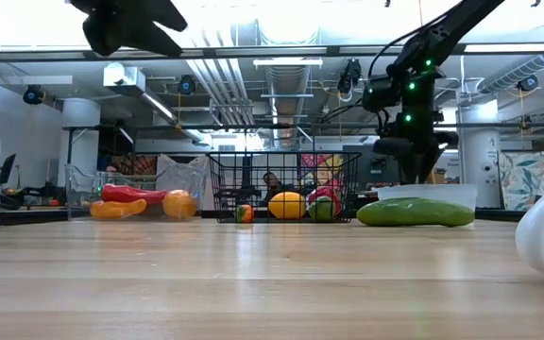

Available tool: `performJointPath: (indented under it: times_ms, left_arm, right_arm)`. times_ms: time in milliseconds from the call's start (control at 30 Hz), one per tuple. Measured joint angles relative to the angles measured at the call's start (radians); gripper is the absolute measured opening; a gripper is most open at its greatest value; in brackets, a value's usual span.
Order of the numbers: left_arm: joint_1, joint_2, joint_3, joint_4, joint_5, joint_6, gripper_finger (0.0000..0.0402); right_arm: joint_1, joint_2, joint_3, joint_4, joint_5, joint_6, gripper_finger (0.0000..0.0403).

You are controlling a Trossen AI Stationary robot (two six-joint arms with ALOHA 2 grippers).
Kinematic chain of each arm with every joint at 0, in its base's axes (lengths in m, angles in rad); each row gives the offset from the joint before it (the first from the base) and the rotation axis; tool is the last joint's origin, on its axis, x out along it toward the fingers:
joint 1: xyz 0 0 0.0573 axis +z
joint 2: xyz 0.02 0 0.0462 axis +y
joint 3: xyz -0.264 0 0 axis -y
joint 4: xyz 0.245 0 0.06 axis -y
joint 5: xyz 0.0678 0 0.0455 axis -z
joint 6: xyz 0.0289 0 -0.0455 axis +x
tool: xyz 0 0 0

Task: Sort produce into baskets
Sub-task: Put the apple into the wire basket

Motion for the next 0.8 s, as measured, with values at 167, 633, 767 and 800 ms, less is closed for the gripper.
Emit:
performJointPath:
  times_ms: [167,633,767,800]
  left_arm:
    - [-0.06,0.0,0.0,-0.015,0.036,-0.051,0.0199]
    - [-0.142,0.0,0.0,-0.097,0.229,-0.208,0.0199]
    - [-0.142,0.0,0.0,-0.114,0.419,-0.211,0.0199]
    - [-0.142,0.0,0.0,-0.123,0.502,-0.218,0.0199]
  right_arm:
    - [0.049,-0.074,-0.008,0.004,-0.029,0.022,0.0158]
    - [0.432,-0.356,-0.09,0.175,-0.029,0.114,0.0151]
    - [0.558,-0.361,-0.099,0.217,-0.029,0.129,0.0152]
    - [0.585,-0.358,-0.099,0.228,-0.028,0.129,0.0152]
